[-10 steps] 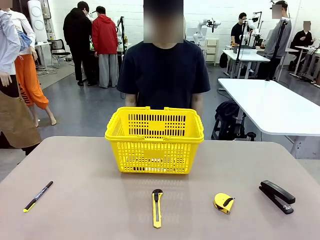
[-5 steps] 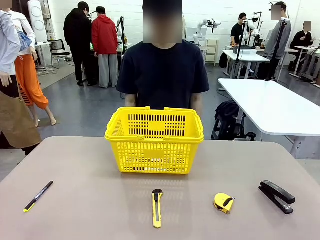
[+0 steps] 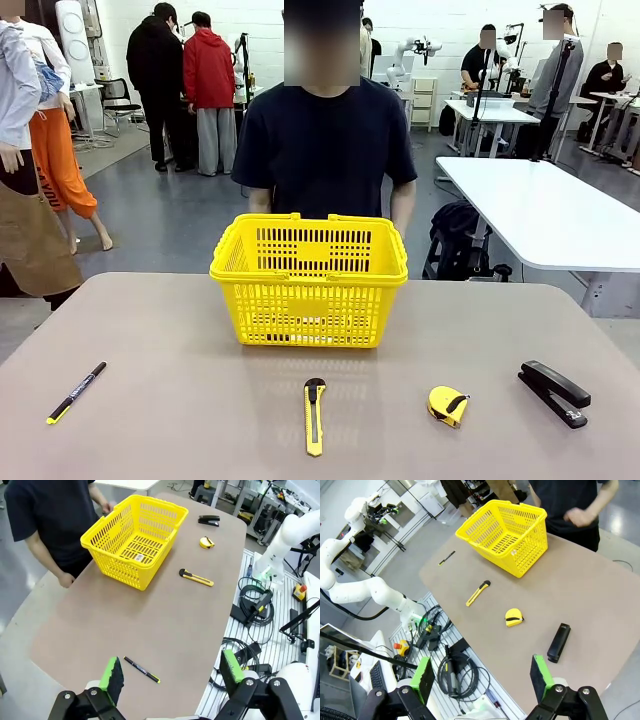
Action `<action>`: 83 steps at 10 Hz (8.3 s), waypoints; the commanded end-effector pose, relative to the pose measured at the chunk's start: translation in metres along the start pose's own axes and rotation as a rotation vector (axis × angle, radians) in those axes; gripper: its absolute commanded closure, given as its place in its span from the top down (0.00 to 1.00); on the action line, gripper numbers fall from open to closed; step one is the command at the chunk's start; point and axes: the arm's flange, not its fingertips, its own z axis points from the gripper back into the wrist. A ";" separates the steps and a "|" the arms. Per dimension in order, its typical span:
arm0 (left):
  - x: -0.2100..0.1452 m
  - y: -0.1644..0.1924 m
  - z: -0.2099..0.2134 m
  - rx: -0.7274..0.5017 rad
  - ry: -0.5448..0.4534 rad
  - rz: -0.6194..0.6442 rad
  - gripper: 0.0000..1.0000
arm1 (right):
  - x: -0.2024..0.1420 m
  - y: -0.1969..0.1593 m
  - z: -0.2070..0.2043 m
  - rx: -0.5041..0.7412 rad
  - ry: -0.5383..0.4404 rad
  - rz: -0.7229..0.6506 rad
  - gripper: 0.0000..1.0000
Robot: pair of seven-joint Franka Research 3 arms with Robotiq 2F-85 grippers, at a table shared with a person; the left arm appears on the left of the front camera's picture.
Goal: Place the items the person wants into the basket.
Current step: Pick up the item the person points to and place it in the Market Basket.
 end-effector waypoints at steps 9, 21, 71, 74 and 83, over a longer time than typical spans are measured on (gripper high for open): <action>0.003 0.002 0.000 -0.005 -0.021 -0.008 1.00 | 0.002 0.000 0.000 0.002 -0.014 0.004 1.00; 0.104 -0.064 -0.086 0.112 0.232 0.050 1.00 | 0.002 0.000 0.000 0.002 -0.014 0.004 1.00; 0.062 -0.205 -0.608 0.591 0.611 1.057 1.00 | 0.002 0.000 0.000 0.002 -0.014 0.004 1.00; 0.057 -0.202 -0.617 0.625 0.598 1.037 1.00 | 0.002 0.000 0.000 0.002 -0.014 0.004 1.00; 0.048 -0.186 -0.636 0.668 0.543 1.024 1.00 | 0.002 0.000 0.000 0.002 -0.014 0.004 1.00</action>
